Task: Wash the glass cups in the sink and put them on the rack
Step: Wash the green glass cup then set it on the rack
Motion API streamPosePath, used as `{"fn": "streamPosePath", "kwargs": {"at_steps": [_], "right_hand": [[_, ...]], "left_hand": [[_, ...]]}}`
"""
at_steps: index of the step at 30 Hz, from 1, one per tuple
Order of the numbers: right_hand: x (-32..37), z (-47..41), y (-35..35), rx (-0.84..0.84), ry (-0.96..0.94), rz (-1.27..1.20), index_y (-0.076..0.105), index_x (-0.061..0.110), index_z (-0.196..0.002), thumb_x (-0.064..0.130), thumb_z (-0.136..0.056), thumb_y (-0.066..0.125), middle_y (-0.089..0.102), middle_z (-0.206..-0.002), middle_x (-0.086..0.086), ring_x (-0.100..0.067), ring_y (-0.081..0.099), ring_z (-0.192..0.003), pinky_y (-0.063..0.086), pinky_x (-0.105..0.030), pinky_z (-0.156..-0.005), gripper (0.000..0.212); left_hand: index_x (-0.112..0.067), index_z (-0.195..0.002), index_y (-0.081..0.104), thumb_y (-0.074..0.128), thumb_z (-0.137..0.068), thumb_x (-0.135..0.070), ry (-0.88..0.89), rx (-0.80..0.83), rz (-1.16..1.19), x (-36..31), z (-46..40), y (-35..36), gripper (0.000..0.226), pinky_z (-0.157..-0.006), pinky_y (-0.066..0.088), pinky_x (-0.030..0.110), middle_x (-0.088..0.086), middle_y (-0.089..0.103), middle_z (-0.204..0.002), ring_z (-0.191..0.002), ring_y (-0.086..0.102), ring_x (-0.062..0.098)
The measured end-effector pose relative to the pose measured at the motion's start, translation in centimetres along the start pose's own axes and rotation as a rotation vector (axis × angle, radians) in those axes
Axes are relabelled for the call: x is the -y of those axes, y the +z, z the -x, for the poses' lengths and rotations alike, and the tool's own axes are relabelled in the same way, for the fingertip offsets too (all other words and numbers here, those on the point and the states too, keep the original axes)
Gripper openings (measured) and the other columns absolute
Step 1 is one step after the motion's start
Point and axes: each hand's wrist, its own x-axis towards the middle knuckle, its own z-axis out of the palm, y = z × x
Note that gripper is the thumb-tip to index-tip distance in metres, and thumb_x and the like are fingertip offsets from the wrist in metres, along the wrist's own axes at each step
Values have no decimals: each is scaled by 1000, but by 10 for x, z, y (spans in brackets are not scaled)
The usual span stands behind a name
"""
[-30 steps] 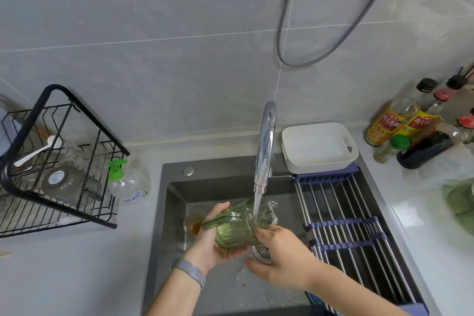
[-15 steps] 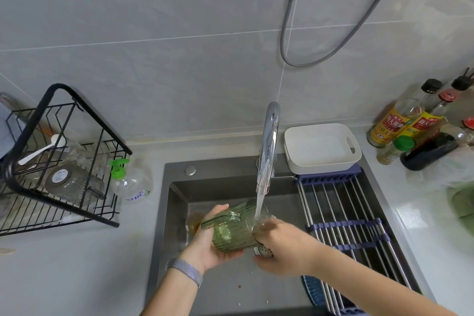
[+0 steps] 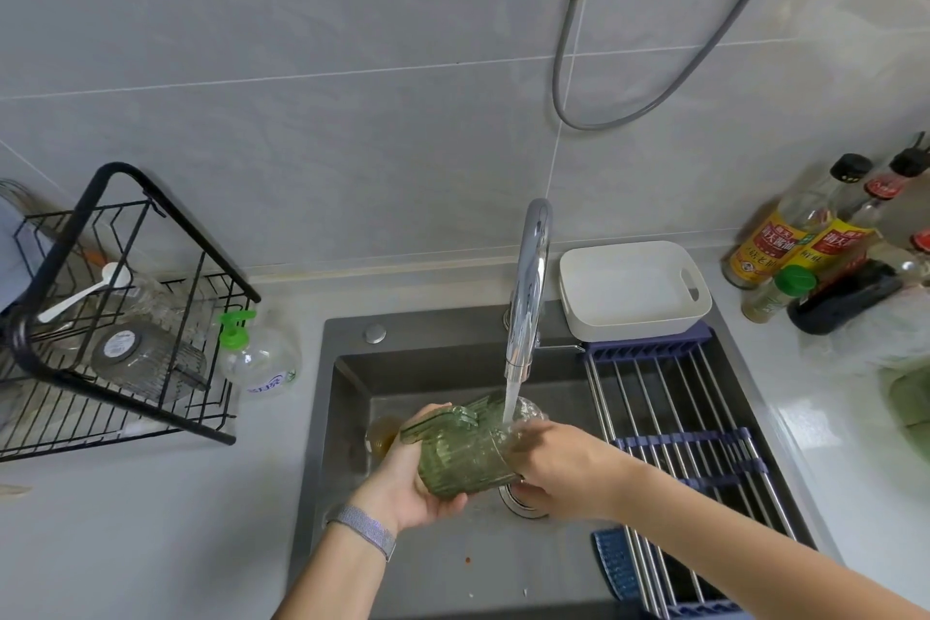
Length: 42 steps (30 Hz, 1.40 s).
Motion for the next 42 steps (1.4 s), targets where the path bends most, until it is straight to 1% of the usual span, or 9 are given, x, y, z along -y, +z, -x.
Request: {"fn": "streamPosePath", "kwargs": {"at_steps": [4,9,15,22,26,36,38,40,42], "right_hand": [[26,-9,-18,127,135,-368,54,15,-83,43,-78,70,57,-86,4,-16,52,-91,43,-26,-83,33],[34,-30,-33,176,224,-961,65,9,-100,26,-80,70,67,-94,-9,-20,62,-89,50,-38,-93,27],[28,-24,-55,476,201,-495,58,8,-91,54,-74,69,56,-79,1,-18,53,-72,44,-31,-68,50],[37,-10,-57,361,147,-129,36,12,-62,41,-82,67,40,-60,1,-14,38,-52,41,-30,-56,47],[36,-6,-48,290,113,-50,45,2,-75,37,-86,62,36,-61,1,-19,37,-54,28,-21,-46,40],[24,9,-24,-11,53,68,56,6,-88,30,-81,57,54,-77,-6,-27,53,-70,42,-28,-62,25],[17,14,-11,-140,29,25,61,11,-99,36,-79,57,65,-90,-1,-23,62,-87,51,-28,-85,32],[11,20,-7,-182,11,-64,60,18,-118,46,-87,50,67,-113,4,-11,60,-110,29,-29,-115,43],[9,26,-4,-223,20,-204,60,22,-121,53,-95,41,64,-120,8,-3,53,-118,20,-30,-119,45]], "left_hand": [[-10,-82,72,67,-68,-51,80,-1,42,3,0,5,44,-46,51,25,11,68,-79,-64,65,28],[-3,-79,66,52,-88,-40,261,87,165,12,0,19,41,-50,52,26,12,68,-68,-56,65,23],[-4,-84,73,63,-74,-47,233,92,144,10,-1,13,46,-49,51,31,14,68,-79,-63,64,28],[-4,-93,68,63,-75,-49,207,109,137,11,0,15,48,-39,49,27,15,63,-81,-61,61,28],[-5,-95,66,66,-72,-48,199,61,102,12,1,17,49,-39,49,27,14,63,-78,-57,61,27],[-6,-88,69,66,-70,-48,242,40,67,9,-1,26,46,-41,47,25,12,63,-73,-52,60,26],[-7,-83,68,65,-69,-48,258,13,88,4,-1,21,43,-39,46,24,11,62,-69,-49,60,25],[-9,-80,69,64,-70,-47,278,-1,117,0,0,13,40,-40,46,24,10,63,-66,-49,60,25],[-10,-81,69,63,-74,-47,267,11,105,-2,2,8,38,-45,48,25,9,64,-70,-54,61,24]]}}
